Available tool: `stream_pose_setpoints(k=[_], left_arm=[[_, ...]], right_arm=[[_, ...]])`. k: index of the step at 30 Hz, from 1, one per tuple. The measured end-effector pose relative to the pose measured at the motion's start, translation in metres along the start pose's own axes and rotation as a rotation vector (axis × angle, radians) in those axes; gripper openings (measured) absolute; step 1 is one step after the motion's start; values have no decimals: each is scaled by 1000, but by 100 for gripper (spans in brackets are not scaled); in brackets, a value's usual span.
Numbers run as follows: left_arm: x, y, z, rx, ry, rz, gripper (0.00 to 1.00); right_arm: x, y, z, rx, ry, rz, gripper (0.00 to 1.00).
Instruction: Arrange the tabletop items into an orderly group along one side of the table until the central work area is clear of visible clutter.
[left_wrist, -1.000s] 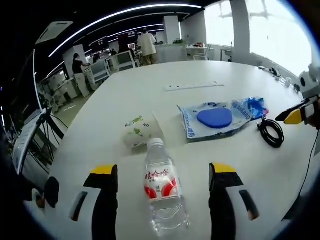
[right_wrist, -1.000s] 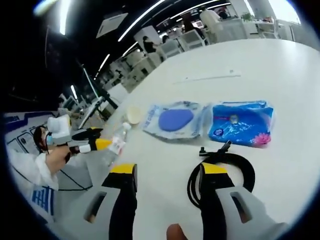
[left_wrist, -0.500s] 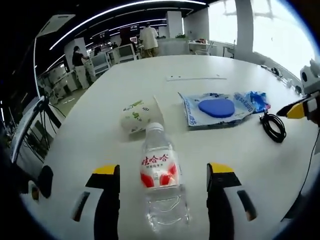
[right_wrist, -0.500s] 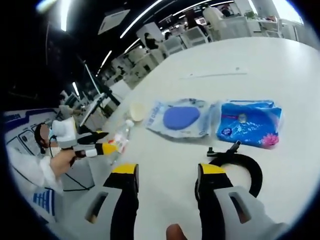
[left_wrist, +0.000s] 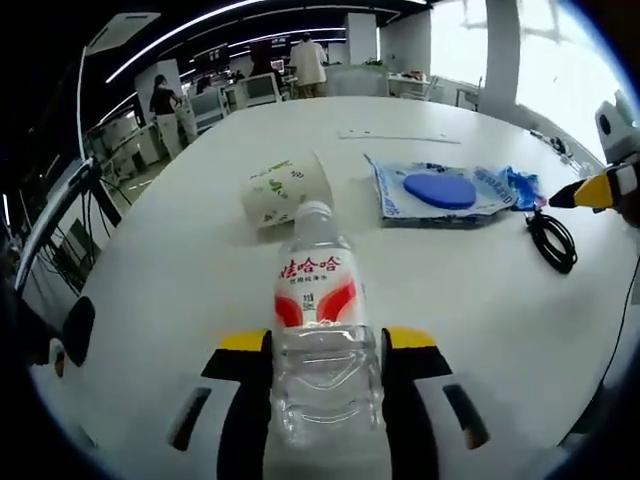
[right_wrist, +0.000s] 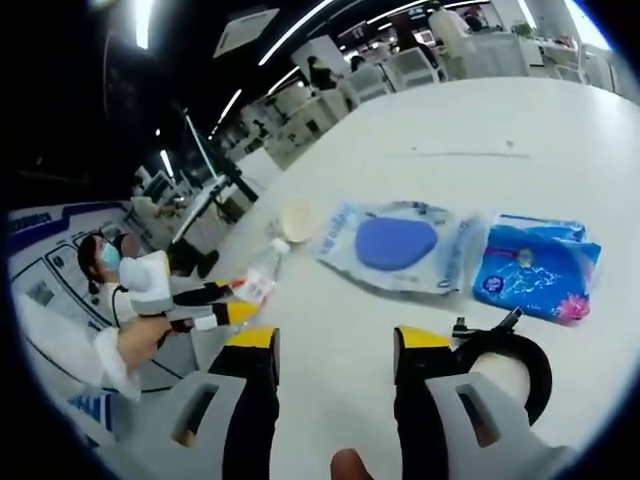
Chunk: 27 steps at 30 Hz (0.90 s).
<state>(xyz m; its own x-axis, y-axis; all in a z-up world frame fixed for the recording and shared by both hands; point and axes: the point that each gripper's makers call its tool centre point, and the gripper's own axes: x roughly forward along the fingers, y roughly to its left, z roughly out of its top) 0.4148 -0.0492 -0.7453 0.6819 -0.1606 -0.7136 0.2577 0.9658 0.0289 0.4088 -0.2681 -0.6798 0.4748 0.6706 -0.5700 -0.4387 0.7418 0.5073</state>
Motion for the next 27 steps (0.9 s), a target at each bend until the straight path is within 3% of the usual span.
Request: stream_pose_setpoints(k=[1, 8, 10, 11, 13, 15, 16, 20, 27], left_arm=[[1, 2, -1, 33, 2, 20, 42], [3, 6, -4, -20, -8, 51, 43], [5, 5, -21, 8, 67, 55, 45], [4, 5, -24, 36, 61, 49, 47], [2, 5, -21, -80, 26, 56, 48], [0, 3, -23, -111, 23, 47, 48], [0, 4, -22, -76, 15, 55, 48], [3, 5, -23, -101, 17, 65, 48], [4, 5, -23, -108, 2, 67, 48]], right_arm=[[1, 1, 1, -2, 2, 2, 43], [24, 18, 25, -25, 18, 60, 42], [34, 25, 37, -24, 13, 89, 41], [40, 29, 45, -31, 7, 95, 41], [48, 33, 53, -48, 4, 105, 41], [56, 40, 60, -46, 9, 123, 41], [60, 44, 64, -52, 9, 131, 40], [72, 55, 74, -103, 30, 149, 40], [98, 68, 93, -104, 45, 193, 39]])
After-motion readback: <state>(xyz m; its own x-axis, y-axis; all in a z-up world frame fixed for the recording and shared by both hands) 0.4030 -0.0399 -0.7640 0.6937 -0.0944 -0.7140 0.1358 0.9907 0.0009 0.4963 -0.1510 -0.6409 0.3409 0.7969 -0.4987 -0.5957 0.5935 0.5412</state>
